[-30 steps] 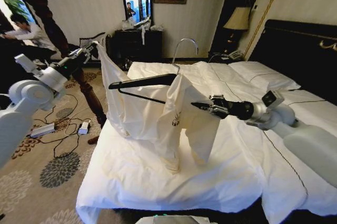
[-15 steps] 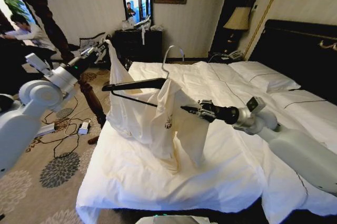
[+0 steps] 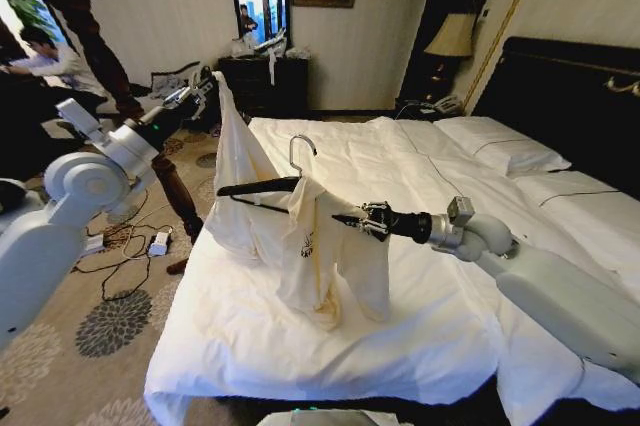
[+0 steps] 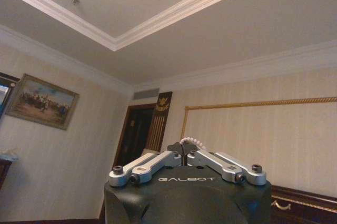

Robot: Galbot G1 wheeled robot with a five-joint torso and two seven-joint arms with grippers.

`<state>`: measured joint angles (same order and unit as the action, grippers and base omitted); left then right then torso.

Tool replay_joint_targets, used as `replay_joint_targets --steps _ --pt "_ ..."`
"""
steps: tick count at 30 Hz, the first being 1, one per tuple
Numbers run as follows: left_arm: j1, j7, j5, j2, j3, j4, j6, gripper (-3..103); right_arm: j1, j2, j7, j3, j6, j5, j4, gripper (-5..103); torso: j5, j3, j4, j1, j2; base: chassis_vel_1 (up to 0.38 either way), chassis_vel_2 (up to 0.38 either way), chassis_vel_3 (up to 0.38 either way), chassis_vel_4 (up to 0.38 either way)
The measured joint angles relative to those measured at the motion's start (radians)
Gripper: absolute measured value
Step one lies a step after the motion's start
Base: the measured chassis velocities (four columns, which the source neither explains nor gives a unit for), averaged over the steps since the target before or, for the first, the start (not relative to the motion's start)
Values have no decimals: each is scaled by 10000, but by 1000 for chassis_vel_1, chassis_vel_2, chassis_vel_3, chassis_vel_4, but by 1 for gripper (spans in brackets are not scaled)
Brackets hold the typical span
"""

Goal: Pick up the clothes from the bed and hang them on the clothes hanger.

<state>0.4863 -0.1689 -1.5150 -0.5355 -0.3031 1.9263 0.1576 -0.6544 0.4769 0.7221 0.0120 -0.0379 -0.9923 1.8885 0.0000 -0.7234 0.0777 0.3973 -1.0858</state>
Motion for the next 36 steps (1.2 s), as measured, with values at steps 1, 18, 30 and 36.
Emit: replay_joint_targets --steps 1,18,30,36 --pt "19 6 29 30 -15 2 0 0 -52 -39 -141 53 32 9 -26 19 0 0 1 0 -1 0 0 0 0" --pt "241 -1022 1496 1189 -179 -341 157 0 -257 -693 -371 598 -39 -62 -418 19 0 0 2 0 0 0 0 0 0" --pt "496 -991 1200 1057 17 1029 98 0 -253 -519 -967 464 -144 -905 -36 19 0 1 2 0 0 0 0 0 0" --pt "810 -940 879 571 249 1927 52 0 -144 -248 -966 40 -306 -1325 166 19 1 0 2 0 0 0 0 0 0"
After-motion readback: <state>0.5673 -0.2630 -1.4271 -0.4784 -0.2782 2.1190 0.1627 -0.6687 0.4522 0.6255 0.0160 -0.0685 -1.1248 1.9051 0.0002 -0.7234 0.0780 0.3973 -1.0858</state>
